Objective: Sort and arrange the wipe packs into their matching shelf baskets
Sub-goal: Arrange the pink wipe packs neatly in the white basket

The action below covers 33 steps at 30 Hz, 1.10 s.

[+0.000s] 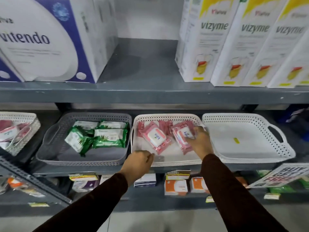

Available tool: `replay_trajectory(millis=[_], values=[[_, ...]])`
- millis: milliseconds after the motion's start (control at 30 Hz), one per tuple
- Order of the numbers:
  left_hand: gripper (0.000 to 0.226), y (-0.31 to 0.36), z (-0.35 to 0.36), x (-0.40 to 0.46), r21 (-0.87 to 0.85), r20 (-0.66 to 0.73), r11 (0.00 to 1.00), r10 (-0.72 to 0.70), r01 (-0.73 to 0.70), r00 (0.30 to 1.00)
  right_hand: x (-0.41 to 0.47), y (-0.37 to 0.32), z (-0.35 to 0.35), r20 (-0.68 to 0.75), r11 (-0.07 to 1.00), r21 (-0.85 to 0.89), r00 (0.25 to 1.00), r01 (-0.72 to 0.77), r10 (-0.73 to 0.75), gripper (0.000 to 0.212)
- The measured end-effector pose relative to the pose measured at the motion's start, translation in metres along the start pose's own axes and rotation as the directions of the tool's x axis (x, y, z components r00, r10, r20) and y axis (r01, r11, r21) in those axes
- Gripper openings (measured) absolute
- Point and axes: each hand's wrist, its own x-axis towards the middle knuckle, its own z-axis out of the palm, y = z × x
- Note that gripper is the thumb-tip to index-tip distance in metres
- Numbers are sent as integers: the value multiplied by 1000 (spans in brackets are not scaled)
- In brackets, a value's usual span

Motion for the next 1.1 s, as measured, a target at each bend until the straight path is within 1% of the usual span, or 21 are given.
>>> replay_trajectory(millis=[67,100,133,167,200,233,267,300,333,367,433,500,567,633,700,767,833,867,967,1033,1100], values=[[30,8,2,18,-133,-41,976,-180,173,983,3,-2,3,59,1000,-8,998,2,-2,51],[23,12,2,28,-220,-31,943,-263,250,964,3,-2,6,78,998,-58,997,12,-7,52],[16,17,3,38,-319,-14,893,-340,318,940,4,-2,8,82,988,-149,996,35,-23,55],[13,22,4,46,-441,-18,827,-396,348,918,4,-2,8,81,971,-232,996,60,-42,56],[17,25,6,53,-552,-45,759,-440,345,897,5,-2,9,77,960,-269,995,75,-56,56],[30,27,9,61,-613,-73,710,-490,348,869,6,-2,9,86,960,-269,995,81,-59,54],[54,31,12,70,-626,-57,672,-547,397,835,7,-1,8,105,962,-259,993,81,-55,53],[85,34,15,79,-600,0,635,-609,487,794,8,1,7,131,965,-251,990,80,-49,52],[110,37,18,88,-550,63,596,-669,585,741,9,1,6,152,965,-249,987,88,-50,52],[123,39,22,97,-504,104,564,-712,654,694,9,3,5,170,961,-257,984,103,-60,53],[129,44,27,109,-446,143,518,-764,730,629,9,5,3,173,949,-285,981,137,-90,53],[123,47,29,113,-404,138,521,-778,752,613,9,7,2,158,932,-324,981,160,-113,53],[116,45,31,114,-329,115,577,-761,747,638,11,8,1,169,918,-359,979,166,-111,61],[113,41,26,112,-150,107,689,-702,709,704,15,7,-1,199,910,-377,975,169,-99,67],[104,35,21,107,-7,123,808,-584,589,802,16,8,-4,227,911,-375,970,174,-91,72],[83,28,16,99,9,199,885,-458,466,866,15,6,-6,252,902,-381,962,202,-109,77],[63,23,13,91,-32,320,926,-346,375,882,12,6,-5,307,874,-404,940,270,-148,76],[61,21,13,87,-41,371,942,-295,333,881,11,6,-5,347,854,-421,924,306,-160,74],[70,21,12,83,41,440,981,-189,190,878,11,8,-5,443,803,-461,882,378,-161,66],[72,18,11,82,126,467,991,-91,35,879,10,10,-8,469,820,-430,870,378,-155,67],[72,15,12,79,125,453,990,6,-71,892,8,13,-11,493,835,-389,853,390,-169,74]])
